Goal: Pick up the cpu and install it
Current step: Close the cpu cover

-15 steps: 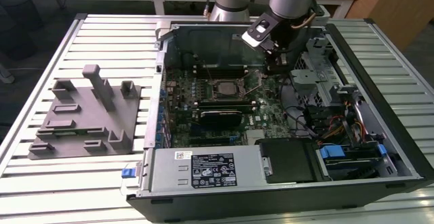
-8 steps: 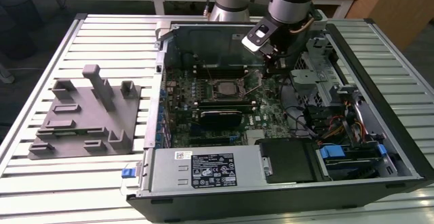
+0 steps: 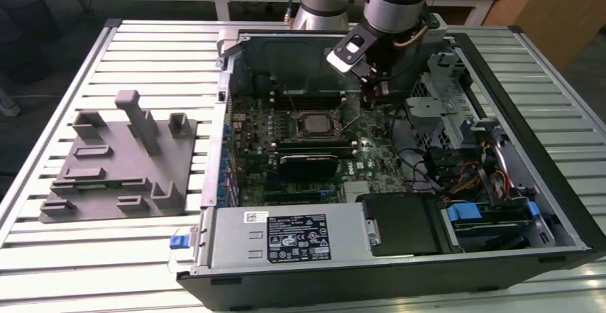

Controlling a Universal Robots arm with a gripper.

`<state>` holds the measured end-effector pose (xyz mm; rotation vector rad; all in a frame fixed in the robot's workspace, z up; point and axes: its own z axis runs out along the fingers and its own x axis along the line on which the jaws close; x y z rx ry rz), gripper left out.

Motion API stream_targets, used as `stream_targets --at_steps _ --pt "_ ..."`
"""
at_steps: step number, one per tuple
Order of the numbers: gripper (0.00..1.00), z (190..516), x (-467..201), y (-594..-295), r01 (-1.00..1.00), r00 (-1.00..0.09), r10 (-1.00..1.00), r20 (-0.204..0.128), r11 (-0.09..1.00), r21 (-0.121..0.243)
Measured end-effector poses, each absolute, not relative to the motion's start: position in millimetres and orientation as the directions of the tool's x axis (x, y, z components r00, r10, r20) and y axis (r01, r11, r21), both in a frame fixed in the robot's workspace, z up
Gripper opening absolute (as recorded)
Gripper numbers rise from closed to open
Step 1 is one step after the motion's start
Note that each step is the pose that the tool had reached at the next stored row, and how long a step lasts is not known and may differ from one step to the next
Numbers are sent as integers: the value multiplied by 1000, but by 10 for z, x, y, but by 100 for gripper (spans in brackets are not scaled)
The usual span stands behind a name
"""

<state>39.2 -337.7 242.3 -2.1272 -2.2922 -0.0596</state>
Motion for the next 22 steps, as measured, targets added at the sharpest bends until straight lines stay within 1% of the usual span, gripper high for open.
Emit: stream_targets --at_steps 10,22 --pt "11 2460 326 -3377 997 -75 996 40 74 19" --pt "11 2460 -36 -3377 997 -75 996 42 74 19"
